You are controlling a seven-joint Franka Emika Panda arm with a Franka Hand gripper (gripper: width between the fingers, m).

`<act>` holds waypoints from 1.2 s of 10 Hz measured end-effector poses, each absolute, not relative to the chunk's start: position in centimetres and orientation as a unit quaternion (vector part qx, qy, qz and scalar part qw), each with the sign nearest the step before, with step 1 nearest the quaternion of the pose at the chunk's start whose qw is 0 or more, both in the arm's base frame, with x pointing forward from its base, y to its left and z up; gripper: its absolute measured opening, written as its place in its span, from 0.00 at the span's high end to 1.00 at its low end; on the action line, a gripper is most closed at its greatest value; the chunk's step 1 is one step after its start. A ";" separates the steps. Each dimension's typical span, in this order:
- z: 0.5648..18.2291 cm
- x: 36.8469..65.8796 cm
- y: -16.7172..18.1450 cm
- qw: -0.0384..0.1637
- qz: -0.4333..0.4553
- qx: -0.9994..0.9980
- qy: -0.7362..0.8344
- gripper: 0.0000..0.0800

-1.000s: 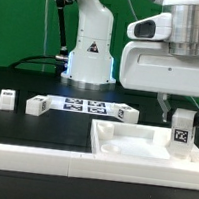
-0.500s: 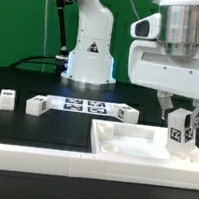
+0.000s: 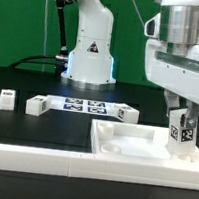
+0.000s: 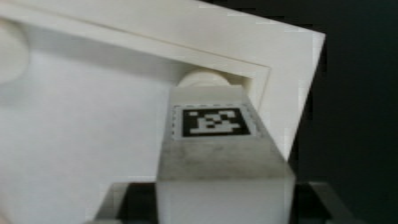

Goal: Assemble square table

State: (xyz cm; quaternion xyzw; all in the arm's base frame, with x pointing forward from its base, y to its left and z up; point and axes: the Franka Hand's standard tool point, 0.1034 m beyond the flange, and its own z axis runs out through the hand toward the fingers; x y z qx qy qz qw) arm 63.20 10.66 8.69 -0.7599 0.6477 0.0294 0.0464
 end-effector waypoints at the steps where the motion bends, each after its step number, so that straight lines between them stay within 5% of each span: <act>1: 8.7 63.1 11.0 0.047 0.034 -0.737 0.673 0.64; 8: 8.8 63.1 12.3 0.055 0.051 -0.656 0.751 0.64; 10: 8.7 63.0 11.9 0.054 0.050 -0.698 0.712 0.28; 12: 8.6 62.7 11.8 0.046 0.058 -0.774 0.629 0.20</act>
Offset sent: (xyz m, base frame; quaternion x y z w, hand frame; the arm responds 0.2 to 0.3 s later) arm 0.0047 0.0087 -0.0020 -0.0033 0.0015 0.2022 0.9793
